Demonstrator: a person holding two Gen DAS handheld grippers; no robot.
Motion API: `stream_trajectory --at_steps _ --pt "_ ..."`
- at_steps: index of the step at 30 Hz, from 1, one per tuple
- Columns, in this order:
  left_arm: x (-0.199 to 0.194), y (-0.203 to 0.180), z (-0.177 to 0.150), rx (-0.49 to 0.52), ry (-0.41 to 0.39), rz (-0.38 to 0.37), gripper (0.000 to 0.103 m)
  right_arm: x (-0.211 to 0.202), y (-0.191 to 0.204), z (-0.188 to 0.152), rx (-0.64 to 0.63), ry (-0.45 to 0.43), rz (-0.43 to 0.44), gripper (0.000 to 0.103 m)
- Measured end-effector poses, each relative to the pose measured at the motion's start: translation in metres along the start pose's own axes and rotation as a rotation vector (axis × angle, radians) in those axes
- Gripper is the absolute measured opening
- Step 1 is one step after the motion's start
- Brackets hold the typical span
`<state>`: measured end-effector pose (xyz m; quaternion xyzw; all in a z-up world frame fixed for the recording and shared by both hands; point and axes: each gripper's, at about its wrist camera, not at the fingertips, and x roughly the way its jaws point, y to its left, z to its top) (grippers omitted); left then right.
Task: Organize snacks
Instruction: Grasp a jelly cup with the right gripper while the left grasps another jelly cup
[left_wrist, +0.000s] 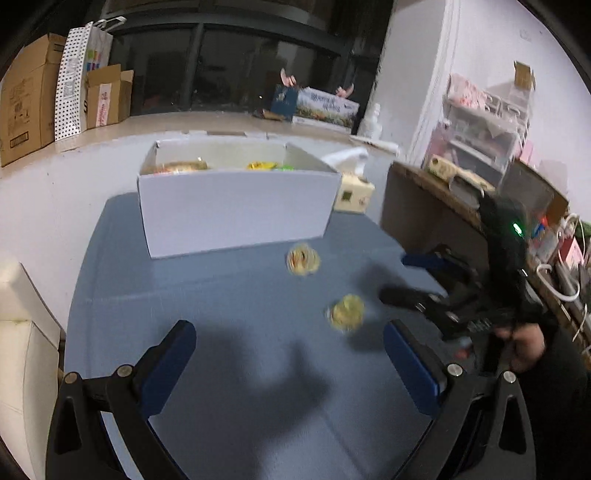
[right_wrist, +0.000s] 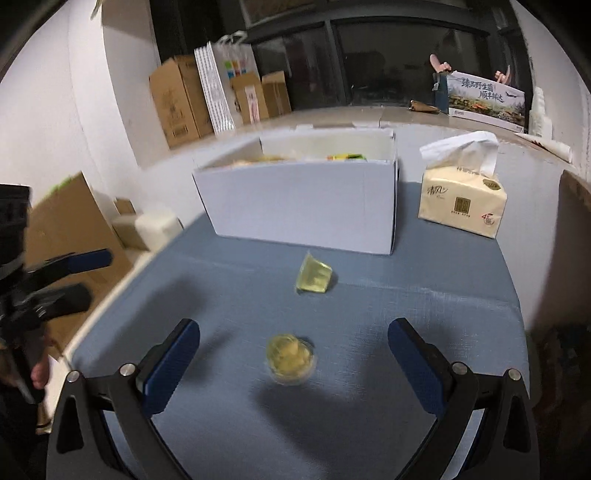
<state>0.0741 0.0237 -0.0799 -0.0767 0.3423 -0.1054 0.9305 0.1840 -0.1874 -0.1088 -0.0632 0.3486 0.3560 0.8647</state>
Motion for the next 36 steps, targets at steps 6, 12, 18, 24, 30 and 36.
stream_trajectory --at_steps 6,12,18,24,30,36 --pt "0.004 -0.003 -0.004 -0.002 0.015 -0.011 0.103 0.04 0.012 0.016 -0.143 0.05 -0.041 0.103" --pt "0.009 -0.006 -0.007 0.013 0.033 0.002 0.103 0.092 0.011 0.036 -0.194 0.134 -0.073 0.103" --pt "0.02 -0.009 -0.012 0.023 0.067 0.01 0.103 0.119 0.005 0.041 -0.166 0.197 -0.081 0.091" --pt "0.028 -0.015 -0.017 0.037 0.091 0.001 0.103 0.117 -0.01 0.043 -0.103 0.2 -0.04 0.037" --pt "0.039 -0.025 -0.013 0.077 0.111 -0.003 0.103 0.067 -0.023 0.037 -0.027 0.109 0.01 0.037" --pt "0.07 -0.053 -0.002 0.148 0.134 -0.019 0.103 0.006 -0.03 0.023 0.056 0.023 0.024 0.036"
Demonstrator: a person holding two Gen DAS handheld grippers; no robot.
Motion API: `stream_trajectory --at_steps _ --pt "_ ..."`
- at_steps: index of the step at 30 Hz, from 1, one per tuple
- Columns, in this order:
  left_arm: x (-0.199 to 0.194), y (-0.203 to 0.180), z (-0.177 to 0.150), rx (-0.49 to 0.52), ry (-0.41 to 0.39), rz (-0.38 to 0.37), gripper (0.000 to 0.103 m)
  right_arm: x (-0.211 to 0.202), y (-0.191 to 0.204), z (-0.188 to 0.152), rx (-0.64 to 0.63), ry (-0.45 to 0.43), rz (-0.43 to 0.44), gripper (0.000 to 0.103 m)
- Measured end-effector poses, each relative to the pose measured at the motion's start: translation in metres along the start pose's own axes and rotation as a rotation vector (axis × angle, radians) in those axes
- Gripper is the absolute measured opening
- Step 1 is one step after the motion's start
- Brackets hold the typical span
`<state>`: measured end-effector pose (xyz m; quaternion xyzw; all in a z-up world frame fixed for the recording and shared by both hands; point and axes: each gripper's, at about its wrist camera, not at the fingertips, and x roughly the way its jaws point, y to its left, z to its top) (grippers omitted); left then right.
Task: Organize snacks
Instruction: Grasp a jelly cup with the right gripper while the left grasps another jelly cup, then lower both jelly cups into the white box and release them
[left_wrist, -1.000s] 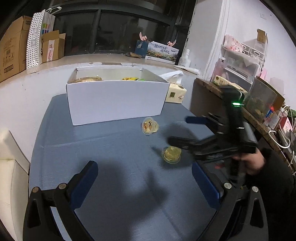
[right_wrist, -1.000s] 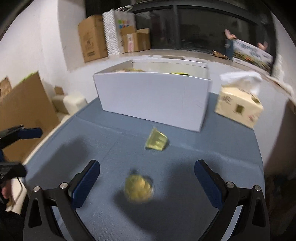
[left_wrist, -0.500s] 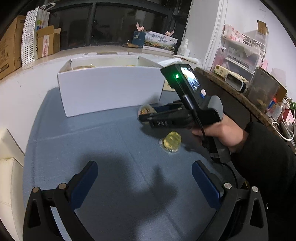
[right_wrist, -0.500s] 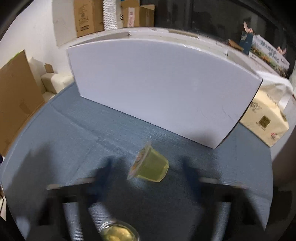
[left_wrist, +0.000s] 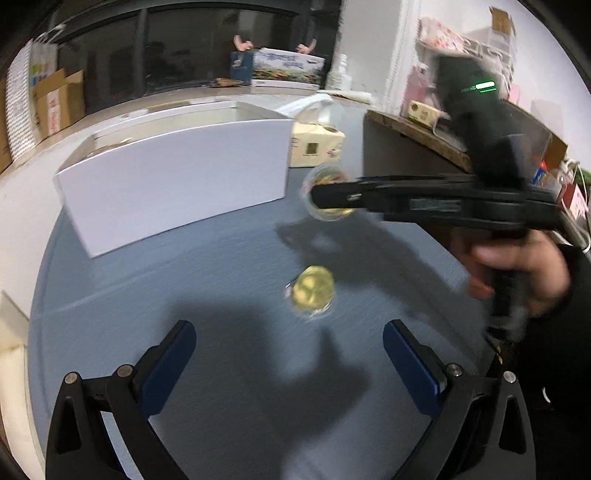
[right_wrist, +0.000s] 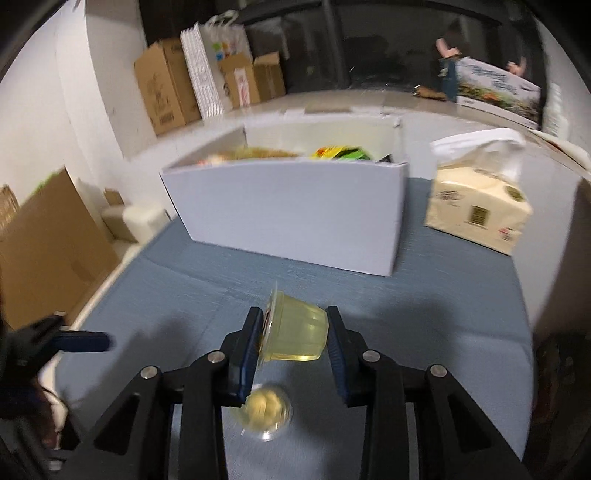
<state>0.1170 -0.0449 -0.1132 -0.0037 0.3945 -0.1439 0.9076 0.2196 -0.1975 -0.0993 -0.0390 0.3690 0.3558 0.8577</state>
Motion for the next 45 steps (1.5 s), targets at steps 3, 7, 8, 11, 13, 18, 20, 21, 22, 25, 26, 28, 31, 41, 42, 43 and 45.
stream_trajectory --at_steps 3,7,8,11,13,18,20,21,22,25,26,28,31,41,42,43,45 --pt "0.02 -0.013 0.009 0.046 0.013 0.011 0.103 -0.031 0.0 -0.007 0.031 -0.05 -0.016 0.036" --pt "0.048 -0.023 0.021 0.067 0.046 0.035 0.103 -0.067 -0.008 -0.022 0.081 -0.107 -0.028 0.037" --pt "0.055 -0.024 0.024 0.063 0.059 0.029 0.103 -0.075 -0.01 -0.027 0.101 -0.118 -0.028 0.037" --pt "0.075 -0.02 0.028 0.033 0.101 0.029 0.103 -0.093 -0.018 -0.04 0.131 -0.145 -0.04 0.037" --pt "0.085 -0.014 0.029 0.018 0.119 0.026 0.1 -0.1 -0.021 -0.045 0.138 -0.149 -0.059 0.037" --pt "0.082 -0.004 0.026 -0.001 0.101 0.042 0.036 -0.104 -0.027 -0.053 0.156 -0.155 -0.067 0.037" --pt "0.073 -0.001 0.024 -0.015 0.078 0.0 0.036 -0.103 -0.027 -0.055 0.168 -0.155 -0.053 0.036" --pt "0.068 0.0 0.023 -0.021 0.067 -0.011 0.036 -0.102 -0.026 -0.055 0.168 -0.154 -0.055 0.036" --pt "0.059 0.001 0.023 -0.025 0.047 -0.006 0.036 -0.1 -0.025 -0.056 0.166 -0.152 -0.055 0.037" --pt "0.036 0.008 0.027 -0.06 -0.011 -0.022 0.036 -0.093 -0.02 -0.055 0.159 -0.141 -0.049 0.037" --pt "0.029 0.012 0.029 -0.068 -0.03 -0.027 0.036 -0.09 -0.018 -0.055 0.157 -0.136 -0.047 0.036" --pt "0.013 0.019 0.033 -0.08 -0.07 -0.019 0.036 -0.084 -0.014 -0.052 0.153 -0.131 -0.04 0.037" --pt "-0.01 0.034 0.047 -0.099 -0.145 0.006 0.036 -0.073 -0.006 -0.044 0.155 -0.132 -0.016 0.036" --pt "-0.036 0.11 0.156 -0.141 -0.311 0.102 0.036 -0.023 0.009 0.082 0.101 -0.204 0.018 0.036" --pt "-0.032 0.116 0.168 -0.142 -0.315 0.108 0.036 -0.017 0.008 0.092 0.105 -0.206 0.011 0.036" --pt "-0.03 0.121 0.175 -0.144 -0.315 0.107 0.036 -0.009 0.006 0.102 0.107 -0.201 0.007 0.036" --pt "-0.021 0.127 0.188 -0.137 -0.307 0.113 0.036 0.009 0.002 0.121 0.111 -0.178 -0.007 0.036"
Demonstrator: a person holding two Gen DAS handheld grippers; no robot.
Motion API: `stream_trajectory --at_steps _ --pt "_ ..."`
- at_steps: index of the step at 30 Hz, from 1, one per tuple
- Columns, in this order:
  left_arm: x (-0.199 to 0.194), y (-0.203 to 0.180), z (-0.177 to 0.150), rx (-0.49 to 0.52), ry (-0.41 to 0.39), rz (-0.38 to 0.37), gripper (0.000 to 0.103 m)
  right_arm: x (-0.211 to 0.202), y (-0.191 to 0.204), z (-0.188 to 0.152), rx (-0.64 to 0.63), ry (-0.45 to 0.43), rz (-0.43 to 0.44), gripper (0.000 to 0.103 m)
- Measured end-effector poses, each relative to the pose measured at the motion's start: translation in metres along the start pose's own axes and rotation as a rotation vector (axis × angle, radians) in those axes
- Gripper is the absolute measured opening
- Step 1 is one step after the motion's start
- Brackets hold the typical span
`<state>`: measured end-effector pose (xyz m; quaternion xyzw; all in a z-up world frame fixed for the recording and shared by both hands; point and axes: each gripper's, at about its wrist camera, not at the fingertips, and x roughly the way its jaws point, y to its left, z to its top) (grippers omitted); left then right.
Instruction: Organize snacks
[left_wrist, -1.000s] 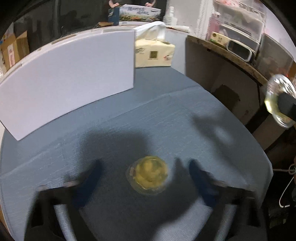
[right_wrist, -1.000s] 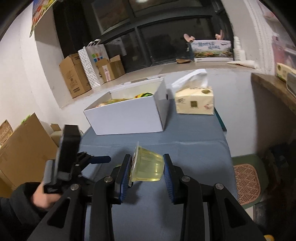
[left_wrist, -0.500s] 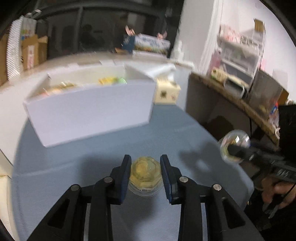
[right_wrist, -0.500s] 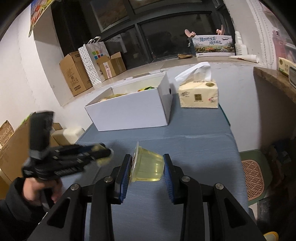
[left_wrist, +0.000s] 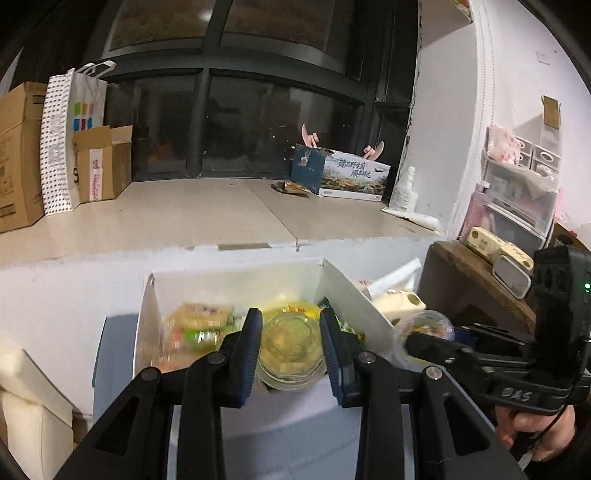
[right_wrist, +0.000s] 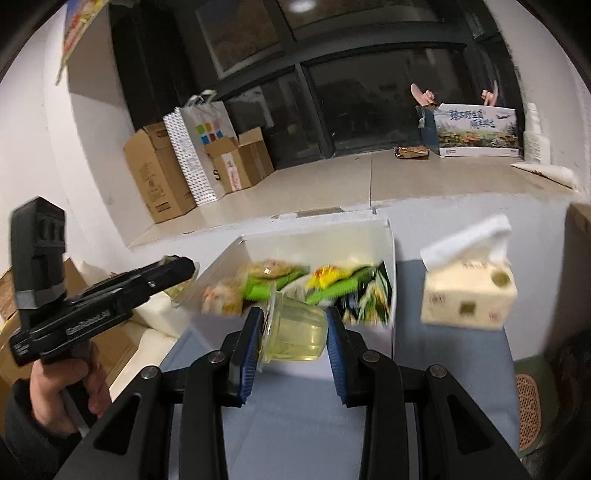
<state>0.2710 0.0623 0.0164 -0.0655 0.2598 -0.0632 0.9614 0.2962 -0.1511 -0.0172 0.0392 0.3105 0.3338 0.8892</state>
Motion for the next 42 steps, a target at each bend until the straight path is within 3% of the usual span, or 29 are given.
stream_trajectory --at_steps 10,11,12,13,14,16,25,29,33,39,42 --pt "0.046 0.02 0.015 -0.009 0.044 0.063 0.038 0.061 -0.017 0.041 -0.042 0.062 -0.096 0.033" --pt "0.049 0.024 0.015 -0.021 0.062 0.067 0.055 0.064 -0.019 0.044 -0.044 0.061 -0.106 0.037" --pt "0.052 0.028 0.014 -0.045 0.085 0.063 0.083 0.064 -0.02 0.046 -0.039 0.062 -0.102 0.047" --pt "0.051 0.031 0.012 -0.06 0.076 0.061 0.095 0.064 -0.022 0.047 -0.029 0.06 -0.097 0.079" --pt "0.048 0.032 0.011 -0.062 0.061 0.062 0.103 0.061 -0.023 0.047 -0.017 0.042 -0.098 0.097" --pt "0.044 0.032 0.009 -0.049 0.057 0.076 0.103 0.054 -0.022 0.046 -0.024 0.001 -0.091 0.098" --pt "0.014 0.021 0.01 -0.038 0.026 0.081 0.103 0.035 -0.006 0.037 -0.086 -0.01 -0.139 0.103" --pt "-0.018 0.008 0.007 -0.019 -0.028 0.123 0.103 0.019 0.005 0.03 -0.125 -0.013 -0.184 0.103" --pt "-0.06 -0.01 -0.002 0.015 -0.102 0.162 0.103 -0.01 0.023 0.018 -0.184 -0.077 -0.205 0.103" --pt "-0.12 -0.028 -0.031 -0.024 -0.123 0.232 0.103 -0.059 0.037 -0.001 -0.142 -0.133 -0.122 0.103" --pt "-0.154 -0.046 -0.049 0.026 -0.166 0.256 0.103 -0.085 0.045 -0.016 -0.125 -0.135 -0.143 0.103"
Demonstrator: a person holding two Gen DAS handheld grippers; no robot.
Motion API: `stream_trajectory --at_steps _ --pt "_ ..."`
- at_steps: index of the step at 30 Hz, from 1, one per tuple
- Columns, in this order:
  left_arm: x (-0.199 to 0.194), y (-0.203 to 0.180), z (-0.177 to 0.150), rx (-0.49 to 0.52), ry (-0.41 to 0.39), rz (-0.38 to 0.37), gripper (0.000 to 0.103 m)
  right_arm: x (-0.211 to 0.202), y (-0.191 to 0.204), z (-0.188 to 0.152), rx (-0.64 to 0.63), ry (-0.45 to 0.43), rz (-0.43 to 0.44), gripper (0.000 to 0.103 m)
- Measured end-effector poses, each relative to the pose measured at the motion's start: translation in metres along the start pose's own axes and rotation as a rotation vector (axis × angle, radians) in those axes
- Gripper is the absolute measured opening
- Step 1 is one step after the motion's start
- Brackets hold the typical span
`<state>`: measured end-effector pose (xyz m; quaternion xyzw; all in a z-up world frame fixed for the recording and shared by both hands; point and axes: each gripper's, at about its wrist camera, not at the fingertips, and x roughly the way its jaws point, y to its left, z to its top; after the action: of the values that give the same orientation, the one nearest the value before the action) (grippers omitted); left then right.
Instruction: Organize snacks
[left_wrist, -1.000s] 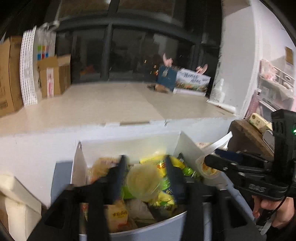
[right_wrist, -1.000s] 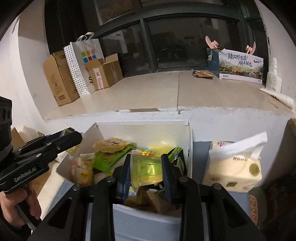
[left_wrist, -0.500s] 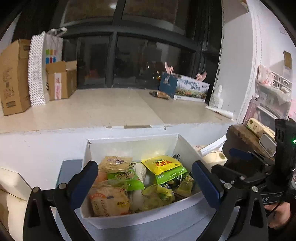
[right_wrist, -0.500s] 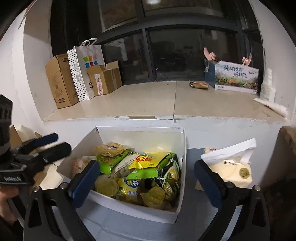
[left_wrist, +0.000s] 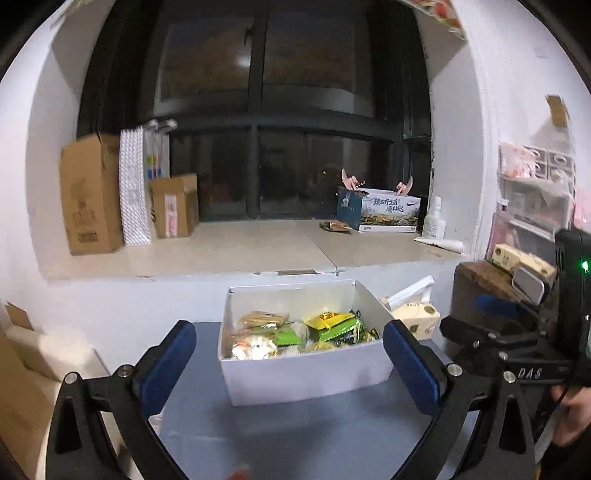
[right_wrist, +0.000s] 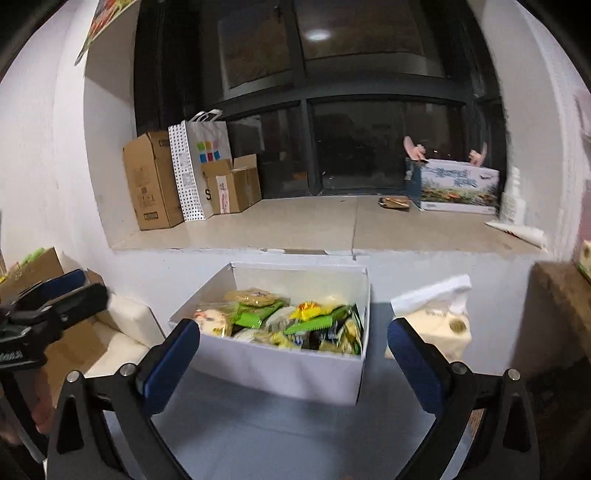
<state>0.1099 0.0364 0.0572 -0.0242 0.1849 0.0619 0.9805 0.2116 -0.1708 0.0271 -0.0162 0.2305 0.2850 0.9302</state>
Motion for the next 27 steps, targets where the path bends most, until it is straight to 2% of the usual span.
stream_trajectory --at_steps 4,9,12,15,27 --pt "-0.033 -0.006 -0.015 -0.019 0.06 -0.022 0.103 -0.047 0.015 -0.019 -0.046 -0.018 -0.059 0.103" --pt "-0.068 -0.018 -0.043 -0.036 0.12 -0.034 0.103 -0.095 0.024 -0.047 -0.001 0.021 -0.016 0.103" --pt "-0.081 -0.025 -0.061 -0.045 0.158 -0.052 0.103 -0.116 0.03 -0.067 0.015 0.03 -0.045 0.103" --pt "-0.091 -0.031 -0.073 -0.048 0.17 -0.078 0.103 -0.128 0.033 -0.073 0.005 0.043 -0.094 0.103" --pt "-0.087 -0.034 -0.07 -0.045 0.185 -0.083 0.103 -0.127 0.032 -0.073 0.013 0.058 -0.086 0.103"
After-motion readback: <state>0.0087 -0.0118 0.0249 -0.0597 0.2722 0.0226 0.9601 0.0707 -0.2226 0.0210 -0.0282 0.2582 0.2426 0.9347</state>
